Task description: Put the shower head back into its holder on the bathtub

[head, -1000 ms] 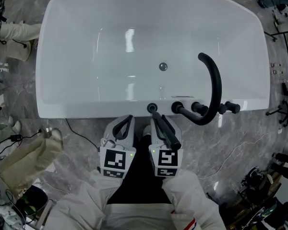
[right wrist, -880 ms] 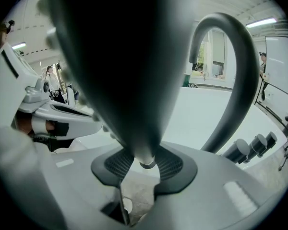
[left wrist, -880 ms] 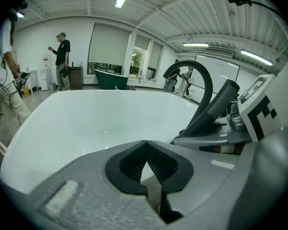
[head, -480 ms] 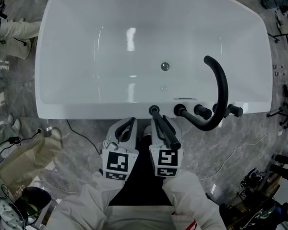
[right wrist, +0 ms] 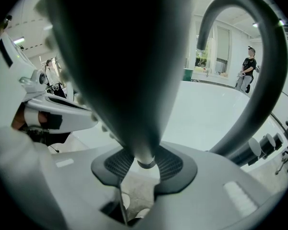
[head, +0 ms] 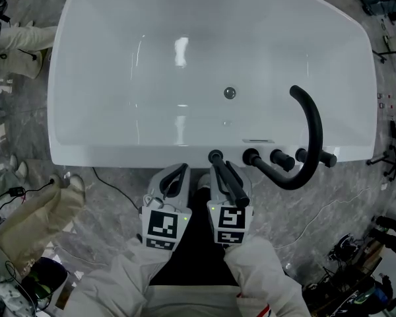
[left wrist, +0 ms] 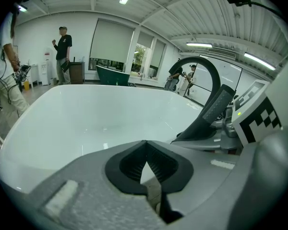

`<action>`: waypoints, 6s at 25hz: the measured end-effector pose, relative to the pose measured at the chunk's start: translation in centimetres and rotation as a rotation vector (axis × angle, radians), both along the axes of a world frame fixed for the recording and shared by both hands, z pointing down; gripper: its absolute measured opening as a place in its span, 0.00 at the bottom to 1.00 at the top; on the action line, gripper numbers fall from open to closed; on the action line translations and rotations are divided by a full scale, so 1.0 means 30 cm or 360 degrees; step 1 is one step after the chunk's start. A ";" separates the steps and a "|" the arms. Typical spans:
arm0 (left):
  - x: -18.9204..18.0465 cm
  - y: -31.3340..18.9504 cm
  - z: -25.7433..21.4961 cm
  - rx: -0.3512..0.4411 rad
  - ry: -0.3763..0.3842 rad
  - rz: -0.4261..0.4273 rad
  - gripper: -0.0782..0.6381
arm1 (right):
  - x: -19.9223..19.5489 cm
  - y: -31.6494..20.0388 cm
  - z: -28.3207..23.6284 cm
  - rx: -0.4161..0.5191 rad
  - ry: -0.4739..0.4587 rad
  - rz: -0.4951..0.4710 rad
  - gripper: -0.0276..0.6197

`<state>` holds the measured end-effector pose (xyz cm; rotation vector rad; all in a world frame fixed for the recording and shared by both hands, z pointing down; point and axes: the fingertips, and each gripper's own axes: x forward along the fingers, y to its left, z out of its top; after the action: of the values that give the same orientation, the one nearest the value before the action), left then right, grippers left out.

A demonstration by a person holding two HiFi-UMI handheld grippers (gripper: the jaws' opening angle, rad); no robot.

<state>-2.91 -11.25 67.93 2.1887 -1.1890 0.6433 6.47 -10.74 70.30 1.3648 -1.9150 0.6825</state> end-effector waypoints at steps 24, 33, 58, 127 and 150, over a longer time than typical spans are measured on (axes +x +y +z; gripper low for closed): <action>-0.013 -0.048 0.022 -0.0028 0.0022 -0.0005 0.11 | -0.035 -0.012 0.085 -0.0120 0.0077 -0.0087 0.26; -0.016 -0.046 0.033 -0.0035 0.0021 -0.0021 0.11 | -0.036 -0.018 0.102 -0.0137 0.0085 -0.0106 0.26; -0.013 -0.019 0.040 -0.0046 0.0010 -0.0031 0.11 | -0.048 -0.025 0.115 -0.0150 -0.0040 -0.0052 0.33; 0.101 -0.007 -0.921 0.0536 -0.0140 -0.0022 0.11 | 0.210 0.008 -1.007 0.0601 -0.0314 -0.0125 0.05; -0.051 0.462 -0.999 0.0620 -0.0026 0.0152 0.11 | 0.012 0.483 -1.045 0.0609 -0.0259 0.0043 0.05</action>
<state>-4.45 2.60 37.96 2.5792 -1.3126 0.4997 6.82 3.75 38.93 1.6086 -2.2447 0.4656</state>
